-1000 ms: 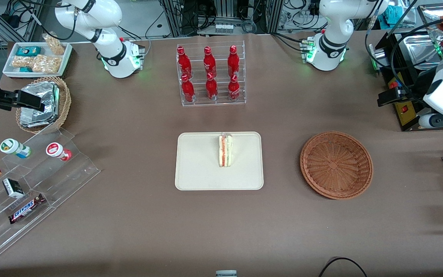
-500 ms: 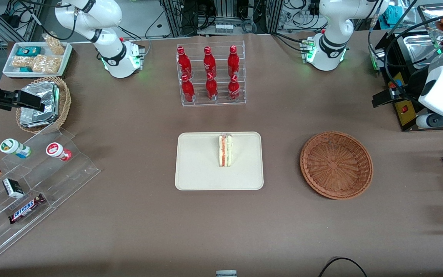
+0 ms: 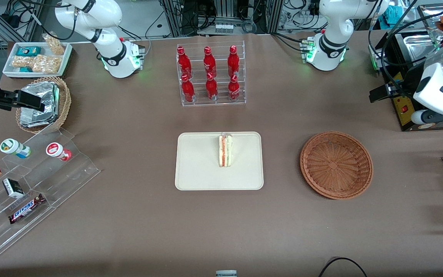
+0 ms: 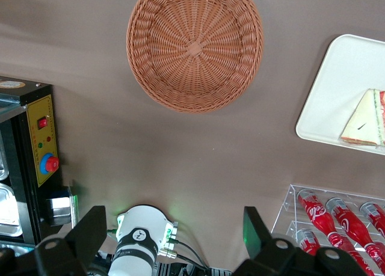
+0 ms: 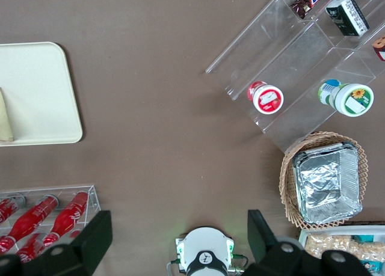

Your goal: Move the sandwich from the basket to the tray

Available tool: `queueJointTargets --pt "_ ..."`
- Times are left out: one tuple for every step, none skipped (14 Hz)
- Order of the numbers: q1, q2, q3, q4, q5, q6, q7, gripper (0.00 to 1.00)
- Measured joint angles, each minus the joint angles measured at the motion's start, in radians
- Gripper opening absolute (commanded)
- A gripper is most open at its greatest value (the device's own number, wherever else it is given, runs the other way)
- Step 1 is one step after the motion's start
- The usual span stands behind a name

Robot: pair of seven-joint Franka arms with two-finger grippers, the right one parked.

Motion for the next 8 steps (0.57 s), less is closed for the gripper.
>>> queueJointTargets --pt "-0.002 -0.007 0.0 -0.004 0.0 0.004 0.0 1.0" --pt "-0.003 -0.016 0.0 -0.009 0.0 0.007 0.0 1.0" --pt "-0.001 -0.029 0.0 -0.017 0.0 0.016 0.0 1.0" --pt "0.004 -0.05 0.0 -0.042 0.001 0.039 0.0 1.0" --pt "0.011 -0.074 0.0 -0.08 0.001 0.072 0.0 1.0" --pt "0.016 -0.098 0.0 -0.122 0.001 0.103 0.0 1.0" --pt "0.019 -0.116 0.0 -0.154 0.001 0.121 0.0 1.0" --pt "0.02 -0.126 0.0 -0.171 0.001 0.13 0.0 1.0"
